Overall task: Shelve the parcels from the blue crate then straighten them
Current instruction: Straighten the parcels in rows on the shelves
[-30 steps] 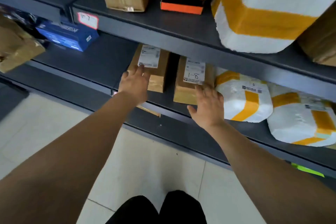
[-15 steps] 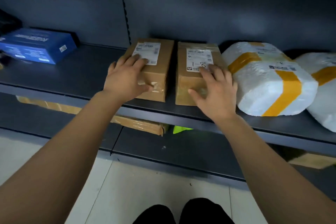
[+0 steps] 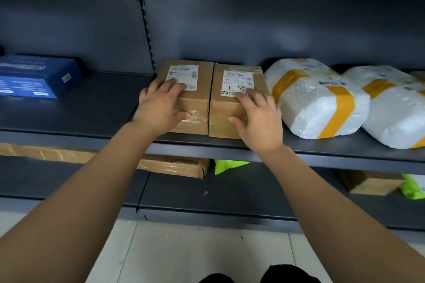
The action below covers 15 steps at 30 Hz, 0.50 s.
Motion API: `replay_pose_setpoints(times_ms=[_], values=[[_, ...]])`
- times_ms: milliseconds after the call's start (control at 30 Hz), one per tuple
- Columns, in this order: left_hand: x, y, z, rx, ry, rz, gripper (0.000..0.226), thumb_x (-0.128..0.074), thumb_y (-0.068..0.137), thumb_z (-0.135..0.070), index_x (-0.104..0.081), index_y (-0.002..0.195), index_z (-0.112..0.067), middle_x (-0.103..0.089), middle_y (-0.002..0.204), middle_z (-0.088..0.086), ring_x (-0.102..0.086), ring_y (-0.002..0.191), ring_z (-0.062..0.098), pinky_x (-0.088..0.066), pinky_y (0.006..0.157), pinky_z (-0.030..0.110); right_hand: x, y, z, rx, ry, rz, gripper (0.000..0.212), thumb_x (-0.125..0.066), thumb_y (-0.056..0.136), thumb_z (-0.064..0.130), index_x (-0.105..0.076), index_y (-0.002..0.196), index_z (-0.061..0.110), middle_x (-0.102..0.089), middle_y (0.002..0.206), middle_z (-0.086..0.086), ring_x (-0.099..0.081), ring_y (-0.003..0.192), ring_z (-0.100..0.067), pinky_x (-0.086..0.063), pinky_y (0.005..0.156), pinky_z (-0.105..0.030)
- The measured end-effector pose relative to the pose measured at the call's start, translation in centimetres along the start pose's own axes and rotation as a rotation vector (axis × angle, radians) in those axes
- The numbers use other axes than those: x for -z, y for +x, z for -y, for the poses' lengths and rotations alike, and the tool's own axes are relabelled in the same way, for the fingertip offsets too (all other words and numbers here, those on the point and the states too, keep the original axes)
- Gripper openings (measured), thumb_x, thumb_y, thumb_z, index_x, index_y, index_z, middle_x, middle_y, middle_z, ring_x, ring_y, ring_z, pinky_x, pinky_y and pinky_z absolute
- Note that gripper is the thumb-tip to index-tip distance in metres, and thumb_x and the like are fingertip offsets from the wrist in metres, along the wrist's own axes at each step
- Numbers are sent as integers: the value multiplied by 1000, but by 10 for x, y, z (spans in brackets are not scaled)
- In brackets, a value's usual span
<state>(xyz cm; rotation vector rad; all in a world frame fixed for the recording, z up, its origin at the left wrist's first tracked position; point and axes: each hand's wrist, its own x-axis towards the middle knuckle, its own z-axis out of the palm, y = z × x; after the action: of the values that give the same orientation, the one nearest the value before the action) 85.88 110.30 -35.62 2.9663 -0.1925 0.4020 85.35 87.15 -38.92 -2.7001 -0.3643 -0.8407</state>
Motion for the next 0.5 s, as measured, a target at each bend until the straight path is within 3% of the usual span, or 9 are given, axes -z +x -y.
replay_pose_setpoints(times_ms=[200, 300, 400, 500], values=[[-2, 3, -1, -7, 62, 34, 69, -61, 86, -51, -31, 143, -26, -25, 155, 1, -16, 141, 30, -20, 110, 51, 0, 4, 1, -14, -4, 32, 54, -72, 82, 34, -57, 131, 20, -53, 137, -8, -40, 132, -33, -39, 102, -54], [-4, 3, -4, 26, 108, 65, 68, -56, 88, -51, -27, 144, -25, -19, 157, 1, -10, 145, 29, -8, 114, 59, 1, 3, 3, -26, -54, 71, 55, -67, 86, 37, -51, 136, 24, -48, 144, -4, -31, 139, -29, -31, 108, -55], [6, 3, -13, 52, 186, 143, 74, -52, 90, -51, -18, 149, -23, -12, 160, 5, -5, 147, 29, 8, 110, 66, 16, 9, 5, -42, -112, 245, 63, -60, 90, 44, -35, 147, 32, -32, 155, 2, -11, 148, -23, -15, 113, -61], [20, -2, -32, 55, 204, 171, 86, -55, 90, -35, 1, 153, -20, 3, 161, 12, 6, 148, 28, 9, 112, 64, 40, 9, -2, -49, -134, 337, 81, -57, 88, 53, -14, 153, 32, -20, 159, 1, 5, 150, -21, -1, 115, -61]])
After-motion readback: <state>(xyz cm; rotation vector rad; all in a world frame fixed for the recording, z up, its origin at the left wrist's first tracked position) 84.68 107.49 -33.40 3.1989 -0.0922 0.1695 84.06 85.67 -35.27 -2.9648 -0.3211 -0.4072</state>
